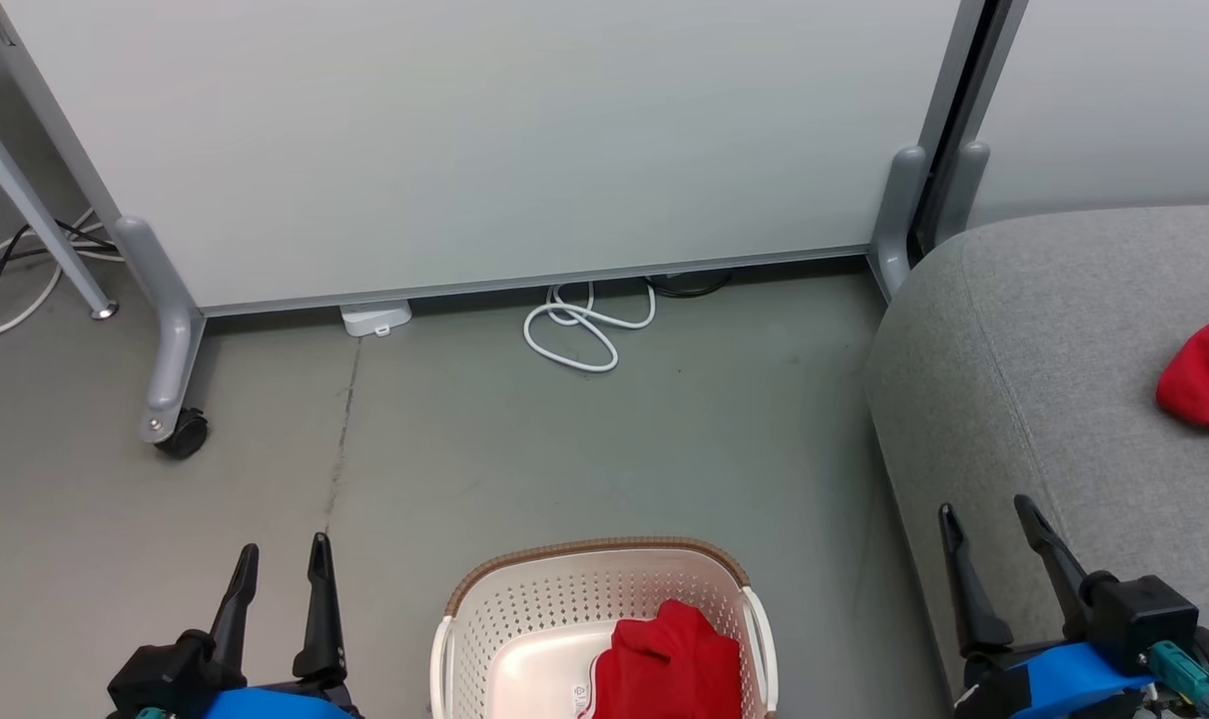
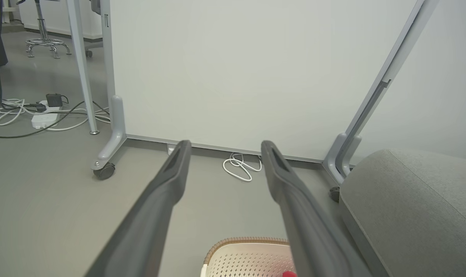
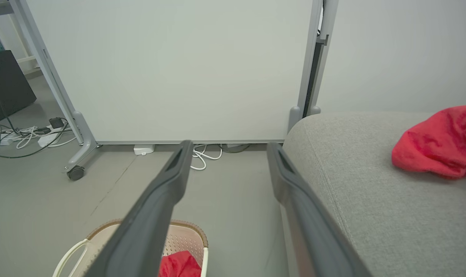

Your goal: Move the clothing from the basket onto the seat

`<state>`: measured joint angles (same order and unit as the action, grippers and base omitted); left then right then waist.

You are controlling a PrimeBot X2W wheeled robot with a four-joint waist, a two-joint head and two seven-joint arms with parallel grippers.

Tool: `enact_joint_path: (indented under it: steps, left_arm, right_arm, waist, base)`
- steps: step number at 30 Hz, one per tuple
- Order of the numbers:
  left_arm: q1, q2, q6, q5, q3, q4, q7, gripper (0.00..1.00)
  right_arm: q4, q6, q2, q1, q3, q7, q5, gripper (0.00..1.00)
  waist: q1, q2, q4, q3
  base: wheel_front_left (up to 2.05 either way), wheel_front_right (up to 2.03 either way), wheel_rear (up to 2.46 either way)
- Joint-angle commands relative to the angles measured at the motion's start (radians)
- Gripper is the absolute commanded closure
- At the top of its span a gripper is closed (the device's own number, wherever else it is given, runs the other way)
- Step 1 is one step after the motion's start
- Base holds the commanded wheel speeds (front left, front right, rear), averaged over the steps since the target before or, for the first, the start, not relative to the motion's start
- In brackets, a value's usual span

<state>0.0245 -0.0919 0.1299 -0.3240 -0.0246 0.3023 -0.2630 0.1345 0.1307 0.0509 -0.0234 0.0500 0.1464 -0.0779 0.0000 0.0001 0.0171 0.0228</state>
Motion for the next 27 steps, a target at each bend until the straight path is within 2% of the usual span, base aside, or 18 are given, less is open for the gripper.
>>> enact_joint_path:
  steps: [1, 9, 16, 27]
  left_arm:
    - [-0.011, -0.008, 0.001, 0.0, -0.002, 0.002, -0.003, 0.0]
    - [-0.044, -0.02, 0.001, -0.011, -0.025, 0.029, -0.003, 0.0]
    - [-0.119, -0.036, 0.001, -0.032, -0.094, 0.126, -0.003, 0.0]
    - [-0.327, -0.068, 0.001, -0.105, -0.216, 0.346, -0.003, 0.0]
  right_arm:
    - [0.002, 0.0, -0.001, 0.011, -0.004, 0.005, -0.001, 0.0]
    - [0.005, 0.0, -0.001, 0.033, -0.034, 0.015, -0.002, 0.0]
    - [-0.005, 0.0, -0.001, 0.071, -0.076, 0.019, -0.011, 0.0]
    - [-0.033, 0.0, -0.001, 0.15, -0.131, 0.05, -0.04, 0.0]
  waist:
    - [0.0, -0.0001, -0.002, 0.002]
    - [0.0, -0.0001, -0.032, 0.04]
    - [0.0, -0.0001, -0.098, 0.119]
    - [0.0, -0.0001, -0.244, 0.364]
  base:
    - [0.0, 0.0, 0.0]
    - [0.0, 0.0, 0.0]
    - [0.0, 0.0, 0.0]
    - [0.0, 0.0, 0.0]
